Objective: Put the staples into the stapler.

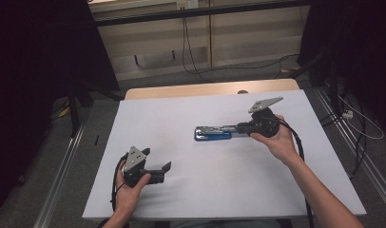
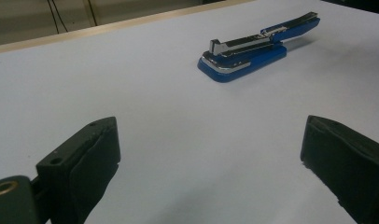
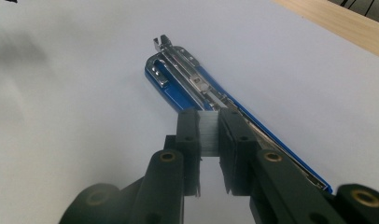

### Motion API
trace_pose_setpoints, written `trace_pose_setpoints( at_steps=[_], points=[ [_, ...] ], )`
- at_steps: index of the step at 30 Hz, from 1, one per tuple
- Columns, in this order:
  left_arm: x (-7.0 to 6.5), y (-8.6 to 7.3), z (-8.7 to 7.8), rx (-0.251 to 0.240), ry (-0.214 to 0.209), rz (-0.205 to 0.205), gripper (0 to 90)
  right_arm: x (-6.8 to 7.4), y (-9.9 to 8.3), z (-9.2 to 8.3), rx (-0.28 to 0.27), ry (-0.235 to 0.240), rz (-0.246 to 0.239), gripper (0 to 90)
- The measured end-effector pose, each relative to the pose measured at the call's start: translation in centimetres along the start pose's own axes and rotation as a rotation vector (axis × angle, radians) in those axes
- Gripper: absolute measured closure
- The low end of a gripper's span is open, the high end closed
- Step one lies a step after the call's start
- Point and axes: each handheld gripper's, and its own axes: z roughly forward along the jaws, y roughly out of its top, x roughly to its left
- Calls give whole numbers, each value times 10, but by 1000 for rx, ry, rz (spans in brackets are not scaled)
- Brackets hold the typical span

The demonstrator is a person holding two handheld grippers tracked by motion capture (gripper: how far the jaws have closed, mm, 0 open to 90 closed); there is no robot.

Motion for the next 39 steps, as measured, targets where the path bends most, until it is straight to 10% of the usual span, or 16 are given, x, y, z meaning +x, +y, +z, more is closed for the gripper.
trace_pose_setpoints(
  at_steps=[39],
  points=[
    [1,0,1,-3,1,-5,50,-5,37,38,-22,-1,-9,792]
  ],
)
